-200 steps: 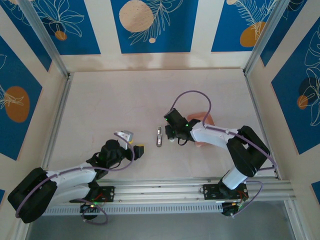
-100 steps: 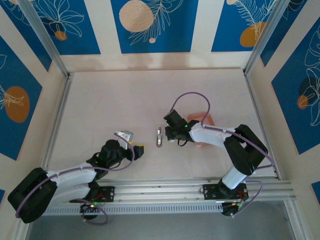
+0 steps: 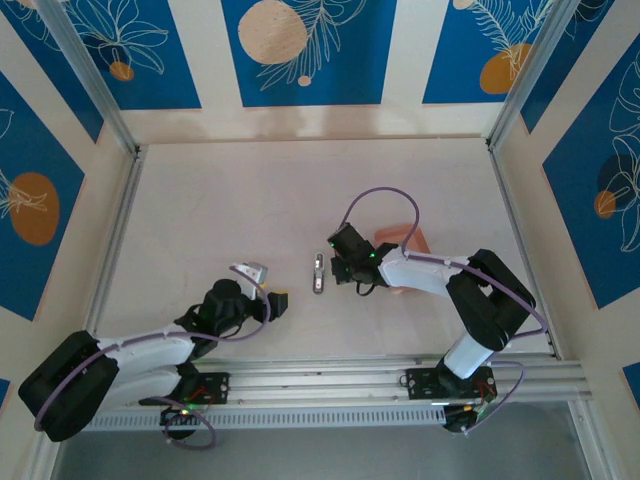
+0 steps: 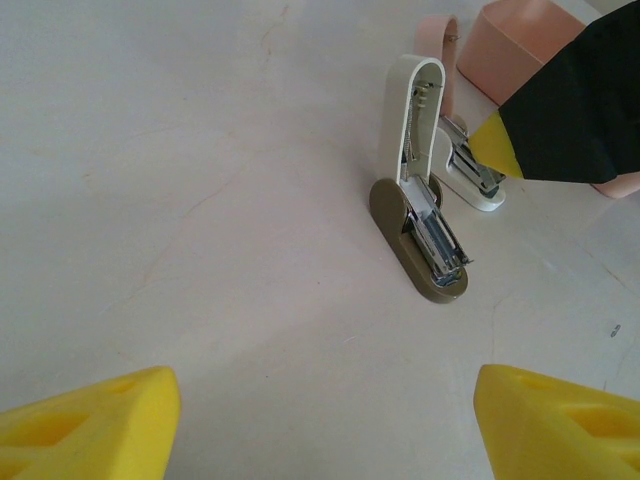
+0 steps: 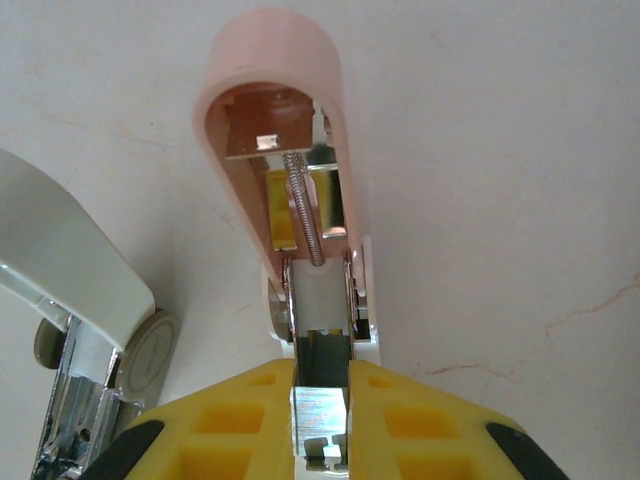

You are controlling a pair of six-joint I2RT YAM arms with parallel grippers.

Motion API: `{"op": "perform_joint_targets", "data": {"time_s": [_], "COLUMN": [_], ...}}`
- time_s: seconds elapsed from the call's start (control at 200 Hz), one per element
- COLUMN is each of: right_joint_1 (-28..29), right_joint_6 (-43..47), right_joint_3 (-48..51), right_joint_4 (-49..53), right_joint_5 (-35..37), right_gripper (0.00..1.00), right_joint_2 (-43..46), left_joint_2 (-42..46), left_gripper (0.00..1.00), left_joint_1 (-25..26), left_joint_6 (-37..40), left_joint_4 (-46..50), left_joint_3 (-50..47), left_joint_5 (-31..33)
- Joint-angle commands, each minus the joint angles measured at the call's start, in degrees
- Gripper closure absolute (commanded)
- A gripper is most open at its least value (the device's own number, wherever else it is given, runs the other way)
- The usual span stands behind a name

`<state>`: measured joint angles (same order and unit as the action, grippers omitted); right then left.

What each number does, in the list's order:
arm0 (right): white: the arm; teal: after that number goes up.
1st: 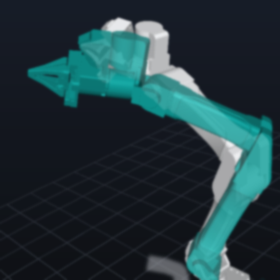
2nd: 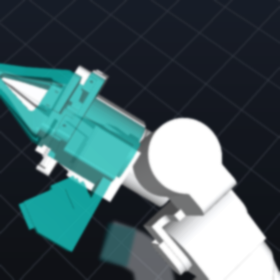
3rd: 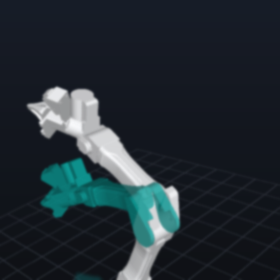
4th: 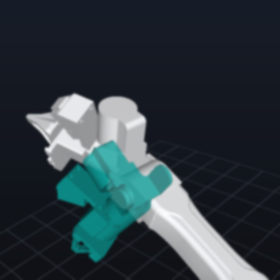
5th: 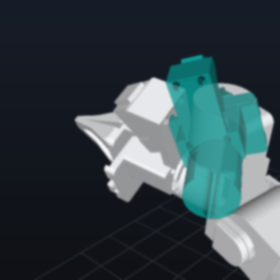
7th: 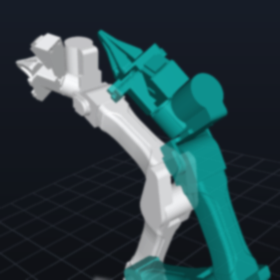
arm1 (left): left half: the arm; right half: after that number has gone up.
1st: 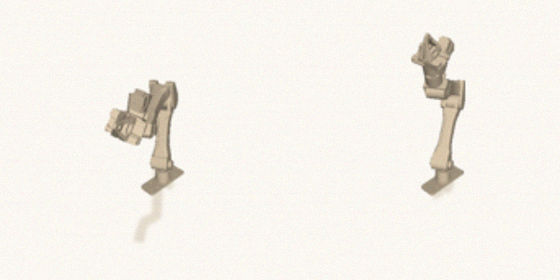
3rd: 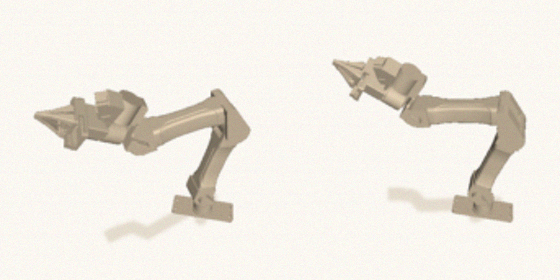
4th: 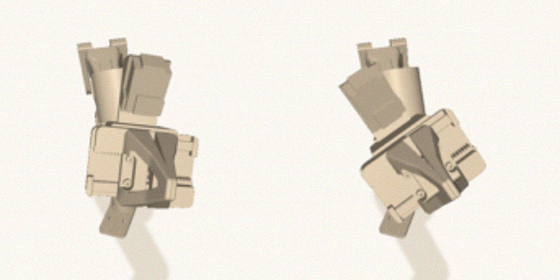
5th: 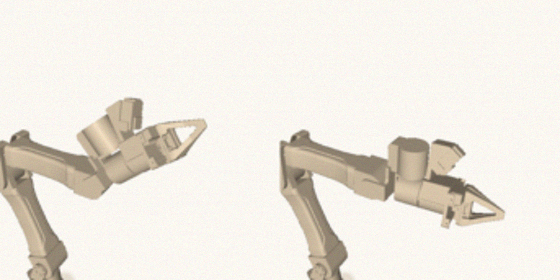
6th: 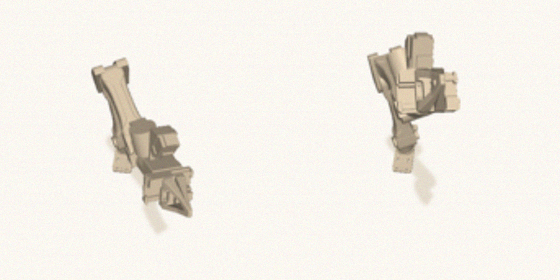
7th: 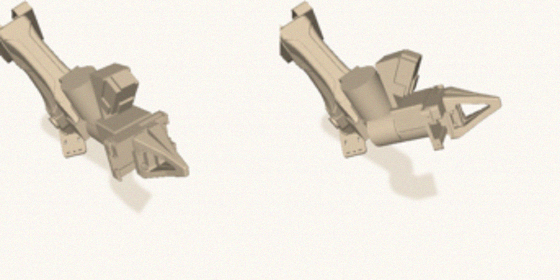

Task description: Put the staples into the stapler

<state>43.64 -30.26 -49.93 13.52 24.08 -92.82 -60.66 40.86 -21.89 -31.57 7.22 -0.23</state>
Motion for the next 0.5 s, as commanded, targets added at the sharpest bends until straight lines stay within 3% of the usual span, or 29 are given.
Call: {"op": "perform_joint_targets", "data": {"time_s": [0.0,0.23,0.495], "right_joint_1": [0.6,0.6,-0.1], "right_joint_6": [1.6,4.1,5.0], "right_joint_3": [1.2,1.5,1.3], "right_joint_4": [0.4,-1.8,-2.2], "right_joint_5": [1.0,0.8,0.4], "right_gripper": [0.82,0.82,0.82], "right_joint_2": [2.1,5.2,2.3], "left_joint_2": [-0.4,-0.5,-0.7], "left_gripper": [0.23,0.23,0.23], "left_joint_1": [-0.5,-0.5,-0.5], "left_joint_6": [1.1,1.1,1.6], "left_joint_4": [-2.5,-2.6,-2.4], "left_joint_3": [1.3,1.5,1.9], "left_joint_5": [-0.7,-1.0,-1.5]}}
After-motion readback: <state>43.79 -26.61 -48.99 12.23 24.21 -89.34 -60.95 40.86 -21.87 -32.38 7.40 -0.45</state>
